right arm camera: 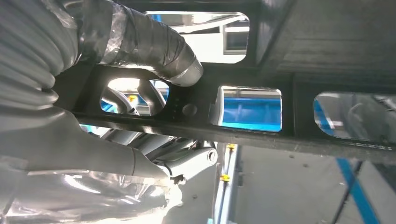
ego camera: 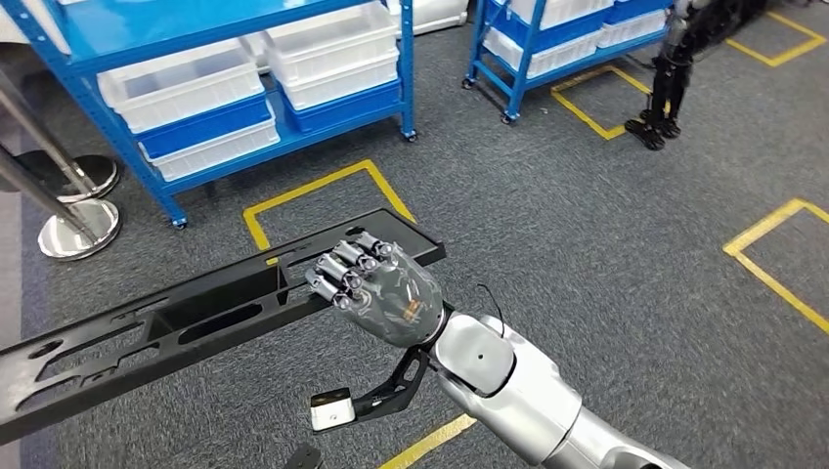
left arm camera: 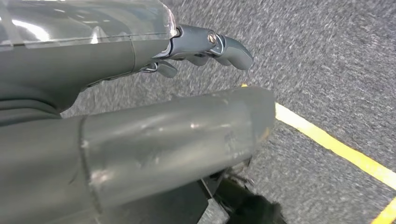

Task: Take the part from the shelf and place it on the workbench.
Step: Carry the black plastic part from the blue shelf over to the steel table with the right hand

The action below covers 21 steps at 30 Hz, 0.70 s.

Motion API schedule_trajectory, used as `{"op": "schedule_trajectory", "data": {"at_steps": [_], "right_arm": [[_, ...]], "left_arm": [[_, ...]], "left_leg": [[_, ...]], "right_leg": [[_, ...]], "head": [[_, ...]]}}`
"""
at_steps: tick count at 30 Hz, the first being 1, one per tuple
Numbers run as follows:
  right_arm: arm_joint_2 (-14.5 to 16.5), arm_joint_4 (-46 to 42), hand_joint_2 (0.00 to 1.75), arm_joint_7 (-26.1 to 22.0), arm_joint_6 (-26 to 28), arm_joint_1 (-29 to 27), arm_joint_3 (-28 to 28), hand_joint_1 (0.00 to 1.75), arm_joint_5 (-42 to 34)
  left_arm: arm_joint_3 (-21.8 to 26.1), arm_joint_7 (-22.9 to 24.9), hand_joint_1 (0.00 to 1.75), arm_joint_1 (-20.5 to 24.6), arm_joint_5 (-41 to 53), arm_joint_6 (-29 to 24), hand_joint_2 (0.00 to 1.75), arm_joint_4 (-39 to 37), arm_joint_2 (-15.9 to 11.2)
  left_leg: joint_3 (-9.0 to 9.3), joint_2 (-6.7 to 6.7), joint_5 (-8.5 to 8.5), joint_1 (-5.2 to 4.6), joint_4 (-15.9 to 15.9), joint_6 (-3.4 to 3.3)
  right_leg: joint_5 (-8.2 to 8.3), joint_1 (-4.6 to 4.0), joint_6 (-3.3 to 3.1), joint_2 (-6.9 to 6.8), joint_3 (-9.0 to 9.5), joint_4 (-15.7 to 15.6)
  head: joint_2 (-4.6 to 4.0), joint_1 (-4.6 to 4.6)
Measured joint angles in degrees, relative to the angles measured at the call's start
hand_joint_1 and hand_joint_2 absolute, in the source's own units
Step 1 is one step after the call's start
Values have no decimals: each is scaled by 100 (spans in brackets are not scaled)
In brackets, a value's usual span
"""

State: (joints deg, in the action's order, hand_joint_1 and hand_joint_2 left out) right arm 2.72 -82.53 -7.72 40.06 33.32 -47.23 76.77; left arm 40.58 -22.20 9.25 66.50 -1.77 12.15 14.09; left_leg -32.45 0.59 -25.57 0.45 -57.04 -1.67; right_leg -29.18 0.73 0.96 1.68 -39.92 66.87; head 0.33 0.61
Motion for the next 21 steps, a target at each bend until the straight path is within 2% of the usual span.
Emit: {"op": "schedule_trajectory", "data": {"at_steps": [1,2,3,4,5,7,8,9,11,12,14,15,17,18,19,20,21], "right_arm": [[-7,-2,175,5,0,-5,0,175,7],[-15,-2,175,13,0,-15,0,175,19],[-26,-4,175,20,0,-31,1,175,33],[-41,-14,175,26,0,-51,4,175,48],[-58,-37,175,27,0,-73,13,175,58],[-89,-127,175,15,0,-105,44,175,65],[-98,-180,175,3,0,-115,63,175,61],[-105,-229,175,-10,0,-123,82,175,56],[-117,-305,175,-49,0,-145,122,175,57],[-123,-337,175,-70,0,-151,139,175,66],[-126,-391,175,-104,-1,-155,161,175,84],[-125,-419,175,-112,-2,-157,168,175,91],[-123,-463,175,-116,-2,-174,184,175,108],[-124,-475,175,-119,-2,-187,192,175,115],[-125,-486,175,-123,-2,-202,202,175,122],[-125,-502,175,-132,-2,-216,212,175,126],[-125,-525,175,-142,-2,-224,223,175,127]], "left_arm": [[-4,4,0,-7,3,0,0,0,-4],[-5,13,0,-16,7,0,0,0,-9],[-8,24,0,-20,12,0,0,0,-15],[-14,36,0,-18,19,0,0,0,-21],[-22,47,0,-11,26,0,0,0,-25],[-42,57,0,11,31,0,0,0,-33],[-48,58,0,20,30,0,0,0,-39],[-51,57,0,28,28,1,0,0,-47],[-57,57,0,50,27,7,0,0,-61],[-62,57,0,67,28,11,0,0,-66],[-77,54,0,98,31,16,0,0,-74],[-86,51,0,103,32,17,0,0,-81],[-99,46,0,94,34,17,0,0,-101],[-103,44,0,91,34,17,0,0,-113],[-105,42,0,93,33,17,0,0,-125],[-109,37,0,101,32,16,0,0,-135],[-113,32,0,112,32,16,0,0,-145]], "left_leg": [[-7,-79,-2,-16,-3,-15],[-14,-162,-6,-29,-8,-24],[-19,-244,-10,-37,-15,-29],[-24,-319,-18,-38,-26,-29],[-27,-385,-30,-38,-47,-23],[-40,-494,-77,-57,-118,14],[-47,-544,-101,-73,-151,39],[-50,-597,-121,-90,-175,64],[-43,-710,-148,-102,-189,109],[-46,-673,-190,-90,-222,142],[-163,-423,-427,-54,-530,209],[-293,-266,-612,-35,-844,235],[-610,-142,-905,-22,-1547,256],[-697,-125,-919,-20,-1723,253],[-687,-111,-821,-20,-1688,240],[-577,-77,-633,-21,-1439,217],[-407,10,-419,-21,-1054,186]], "right_leg": [[-167,-1,1,-69,-160,350],[-264,2,5,-99,-279,625],[-264,4,9,-120,-318,737],[-165,5,11,-146,-249,640],[0,4,9,-202,-79,354],[230,-30,-24,-459,291,-329],[270,-50,-56,-552,397,-540],[260,-71,-88,-596,426,-626],[280,-76,-154,-471,412,-640],[298,-68,-182,-406,408,-652],[333,-39,-239,-285,404,-674],[344,-32,-256,-221,396,-674],[359,-34,-276,-77,381,-669],[364,-36,-278,1,378,-665],[367,-37,-279,76,377,-660],[369,-37,-277,148,379,-655],[372,-35,-272,216,381,-651]], "head": [[0,0],[0,-1],[0,0],[0,-1],[0,-1],[0,0],[0,0],[0,1],[0,1],[0,1],[0,3],[0,3],[0,2],[0,2],[0,2],[0,2],[0,2]]}}
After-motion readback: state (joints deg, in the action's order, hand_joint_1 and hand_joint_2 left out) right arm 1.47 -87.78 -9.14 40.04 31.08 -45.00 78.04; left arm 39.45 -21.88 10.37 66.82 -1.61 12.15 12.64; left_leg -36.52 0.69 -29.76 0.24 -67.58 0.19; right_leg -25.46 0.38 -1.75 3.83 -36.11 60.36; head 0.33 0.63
